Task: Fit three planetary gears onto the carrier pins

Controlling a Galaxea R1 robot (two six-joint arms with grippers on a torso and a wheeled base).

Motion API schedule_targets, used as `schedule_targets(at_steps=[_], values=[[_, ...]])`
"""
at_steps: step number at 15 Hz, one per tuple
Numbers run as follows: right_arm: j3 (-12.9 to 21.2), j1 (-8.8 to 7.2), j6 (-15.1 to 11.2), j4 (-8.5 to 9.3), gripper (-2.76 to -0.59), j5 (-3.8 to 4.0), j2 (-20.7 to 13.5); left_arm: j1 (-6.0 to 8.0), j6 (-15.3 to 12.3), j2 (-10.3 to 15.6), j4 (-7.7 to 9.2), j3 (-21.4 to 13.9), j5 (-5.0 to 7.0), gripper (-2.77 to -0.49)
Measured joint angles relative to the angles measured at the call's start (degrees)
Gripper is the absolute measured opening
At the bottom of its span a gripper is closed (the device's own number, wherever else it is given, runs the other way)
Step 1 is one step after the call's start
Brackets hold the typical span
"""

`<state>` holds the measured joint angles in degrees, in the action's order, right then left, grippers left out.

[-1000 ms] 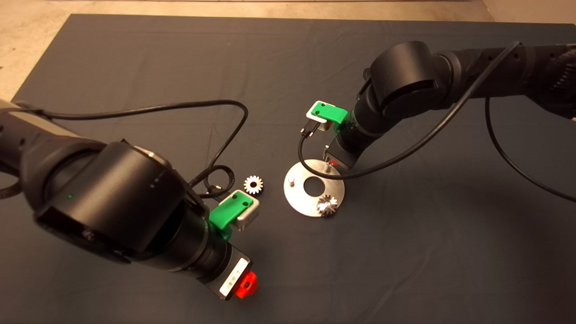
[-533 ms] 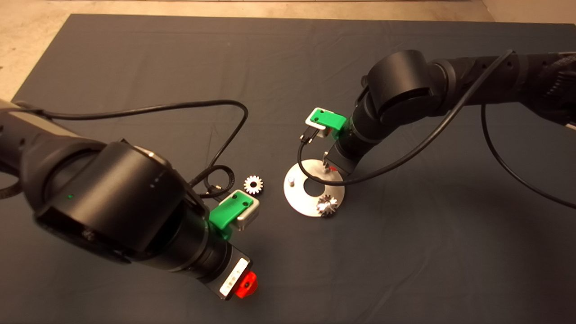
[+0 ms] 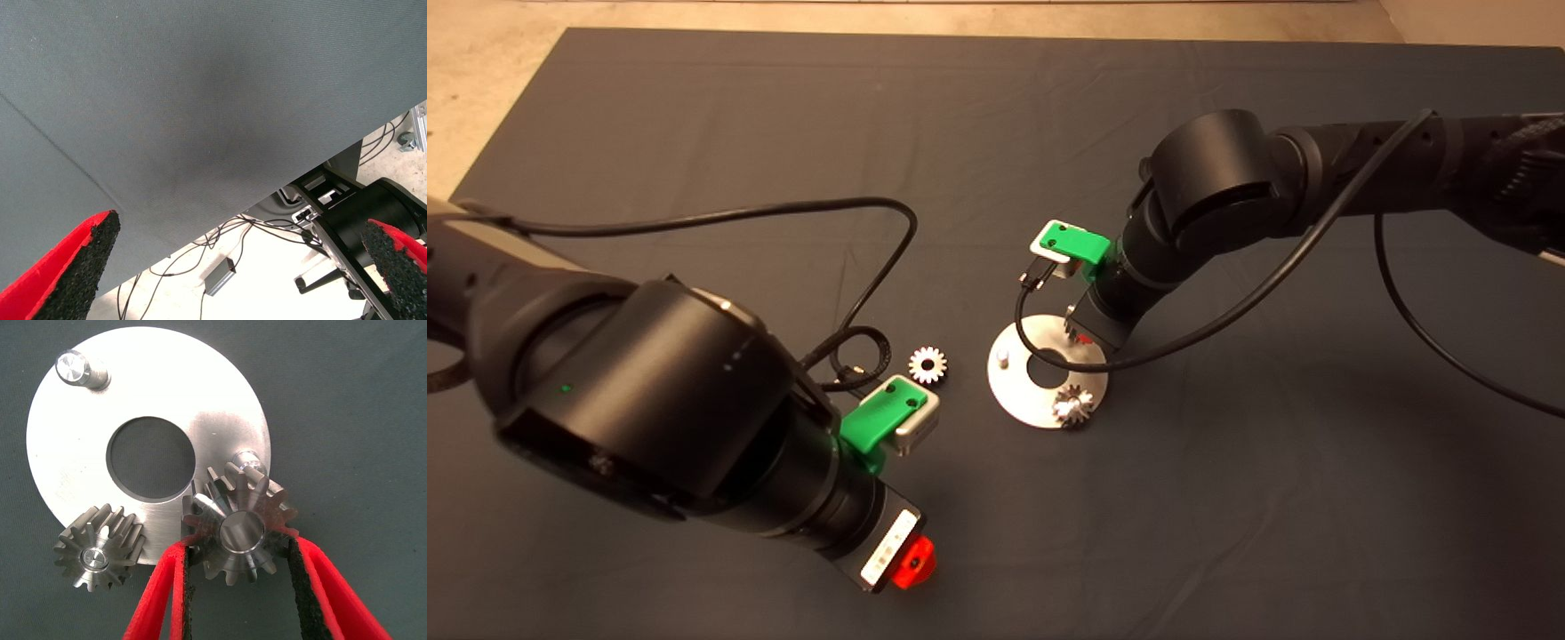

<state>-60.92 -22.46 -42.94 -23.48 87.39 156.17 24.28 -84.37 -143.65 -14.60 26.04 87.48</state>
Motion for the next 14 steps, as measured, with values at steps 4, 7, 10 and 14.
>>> schedule_targets(at_steps=[4,7,10,14], values=[[0.00,0.87,0.00,0.00,-2.55,0.06,-0.13,0.00,0.00,0.00,0.00,0.00,0.00,-0.62],[0.00,1.22,0.02,-0.02,-2.55,0.05,-0.13,0.00,0.00,0.00,0.00,0.00,0.00,-0.62],[-0.22,1.35,0.02,-0.02,-2.55,0.04,-0.13,0.00,0.00,0.00,0.00,0.00,0.00,-0.62],[-2.55,1.33,0.05,-0.02,-2.55,-0.21,0.05,0.00,0.00,0.02,0.00,0.00,0.00,-0.62]])
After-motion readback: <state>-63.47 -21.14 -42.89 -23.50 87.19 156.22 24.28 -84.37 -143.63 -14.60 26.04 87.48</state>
